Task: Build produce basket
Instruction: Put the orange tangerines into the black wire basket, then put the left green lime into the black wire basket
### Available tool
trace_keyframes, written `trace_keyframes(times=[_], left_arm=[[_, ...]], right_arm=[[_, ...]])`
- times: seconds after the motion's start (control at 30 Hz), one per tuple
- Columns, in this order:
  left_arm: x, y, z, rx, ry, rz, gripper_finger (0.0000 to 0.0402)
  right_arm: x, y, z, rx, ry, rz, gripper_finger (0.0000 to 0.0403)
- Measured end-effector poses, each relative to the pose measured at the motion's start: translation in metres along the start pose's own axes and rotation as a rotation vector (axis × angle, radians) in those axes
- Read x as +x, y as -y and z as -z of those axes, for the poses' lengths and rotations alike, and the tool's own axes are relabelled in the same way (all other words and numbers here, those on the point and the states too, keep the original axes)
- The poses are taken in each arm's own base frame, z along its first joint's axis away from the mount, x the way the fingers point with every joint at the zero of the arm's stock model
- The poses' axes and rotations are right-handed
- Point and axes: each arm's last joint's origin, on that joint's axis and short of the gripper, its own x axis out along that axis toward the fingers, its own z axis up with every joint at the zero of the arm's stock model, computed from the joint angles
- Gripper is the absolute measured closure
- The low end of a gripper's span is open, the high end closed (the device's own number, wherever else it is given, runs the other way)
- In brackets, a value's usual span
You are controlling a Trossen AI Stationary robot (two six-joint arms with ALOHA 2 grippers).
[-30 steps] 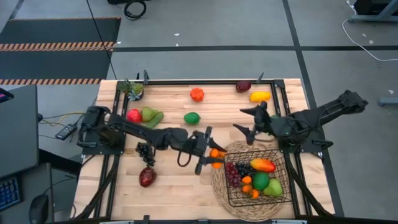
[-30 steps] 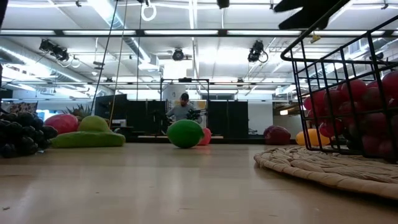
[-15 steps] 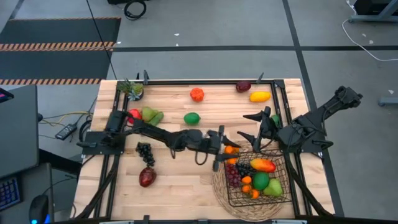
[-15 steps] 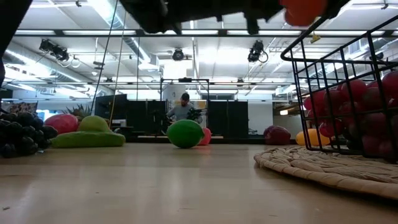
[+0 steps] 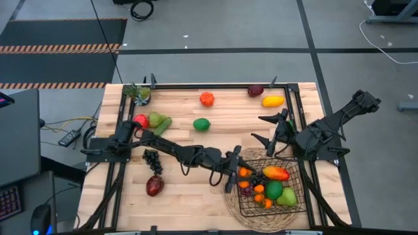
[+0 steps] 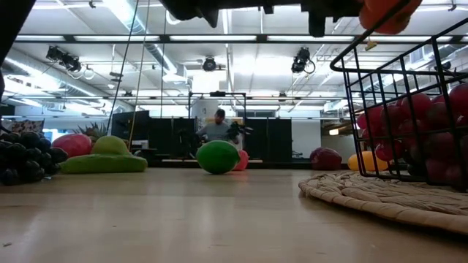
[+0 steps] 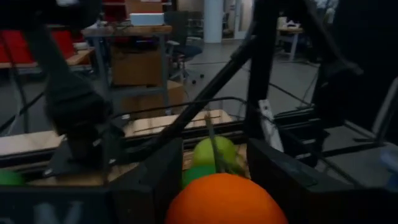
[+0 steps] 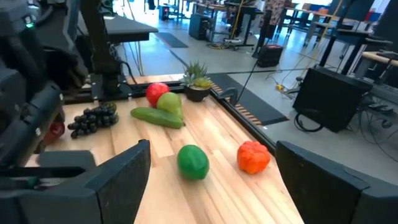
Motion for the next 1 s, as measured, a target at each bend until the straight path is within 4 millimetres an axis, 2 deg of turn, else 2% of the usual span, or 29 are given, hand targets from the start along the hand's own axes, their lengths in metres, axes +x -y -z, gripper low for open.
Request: trace_keyframes(times=[0.37, 0.47, 0.67, 0.8, 1.0], left_arm=[[0.0, -0.015, 0.002, -0.022, -0.023, -0.041, 0.0122], [-0.005, -0.022, -0.007, -0.014, -0.048, -0.072, 0.0113], [-0.035, -0.049, -0.025, -0.043, -0.318, -0.242, 0.0111], [-0.056, -0.063, -0.034, -0.051, -0.453, -0.289, 0.0111], [-0.088, -0.091, -0.029, -0.122, -0.707, -0.417, 0.0111]], right_arm=[[0.0, -0.001, 0.0, 0.002, -0.003, -0.006, 0.0055], [0.0, 0.0, 0.001, 0.004, -0.006, -0.008, 0.0055], [0.0, -0.001, 0.001, 0.001, -0.013, -0.032, 0.0055], [0.0, -0.001, 0.001, 0.001, -0.013, -0.032, 0.0055], [0.001, -0.001, 0.002, -0.001, -0.015, -0.032, 0.0055]])
